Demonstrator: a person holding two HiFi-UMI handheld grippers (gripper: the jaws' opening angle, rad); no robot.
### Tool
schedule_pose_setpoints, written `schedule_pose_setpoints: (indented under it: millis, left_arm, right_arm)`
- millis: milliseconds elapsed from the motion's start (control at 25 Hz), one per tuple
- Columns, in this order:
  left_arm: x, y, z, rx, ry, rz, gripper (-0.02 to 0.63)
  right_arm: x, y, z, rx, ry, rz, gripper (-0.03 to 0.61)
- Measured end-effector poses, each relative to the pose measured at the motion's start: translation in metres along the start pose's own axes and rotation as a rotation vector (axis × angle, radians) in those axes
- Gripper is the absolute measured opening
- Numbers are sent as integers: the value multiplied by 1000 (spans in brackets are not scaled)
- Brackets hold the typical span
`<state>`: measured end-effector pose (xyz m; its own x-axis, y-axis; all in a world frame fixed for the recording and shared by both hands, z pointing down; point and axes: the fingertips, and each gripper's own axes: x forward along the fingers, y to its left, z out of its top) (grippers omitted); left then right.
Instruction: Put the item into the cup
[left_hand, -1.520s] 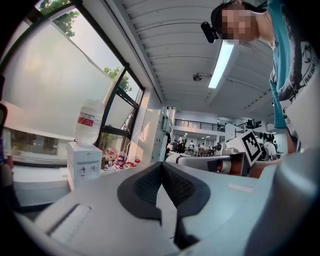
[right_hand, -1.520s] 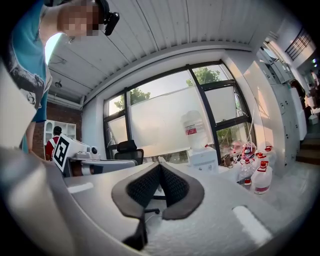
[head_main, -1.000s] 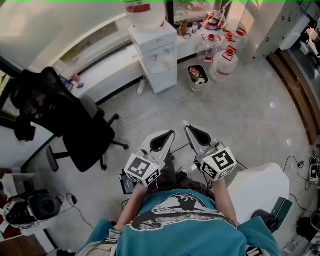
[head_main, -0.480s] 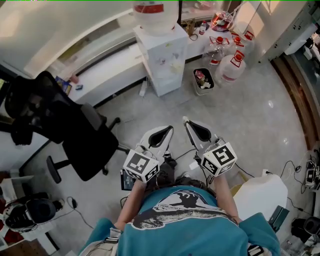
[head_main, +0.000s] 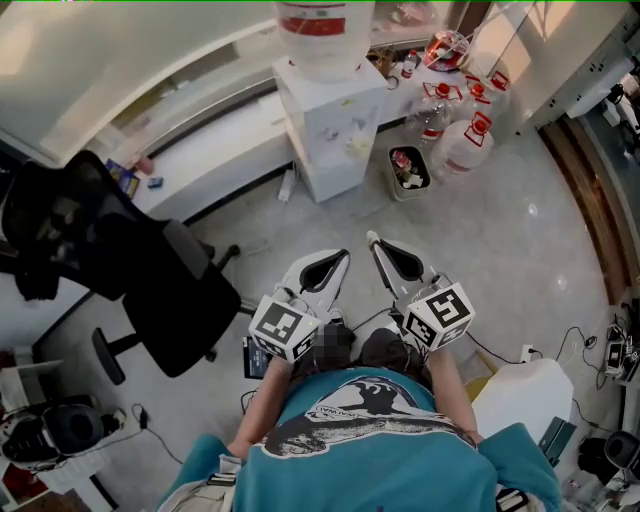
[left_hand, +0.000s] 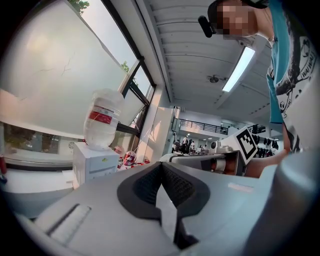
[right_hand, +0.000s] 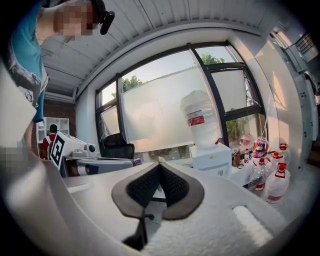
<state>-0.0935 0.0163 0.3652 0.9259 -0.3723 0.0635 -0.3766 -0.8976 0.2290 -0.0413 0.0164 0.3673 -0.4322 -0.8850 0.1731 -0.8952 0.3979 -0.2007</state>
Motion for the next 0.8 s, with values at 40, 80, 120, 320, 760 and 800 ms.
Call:
schedule_pose_setpoints:
  millis: [40,80,120,320,760,800]
  left_arm:
    - [0,4,1,1,0,-1,6]
    - [0,6,2,1,1,-1,6]
    - [0,8,2,0,2,-3,6]
    - [1,17,5,-3,7,-20,6]
    - [19,37,6,-5,13,5,5]
    - [22,40,6,-6,15,11,6]
  right_arm:
    - [4,0,1,-2,2,0,3]
    - [6,0,1,-2,3,0,3]
    - [9,0,1,0,3,-1,3]
    - [20,-3,4,1,10,-9,2]
    - [39,-30,3,7,36,5,3]
    - [43,-35,3,10,37,10,3]
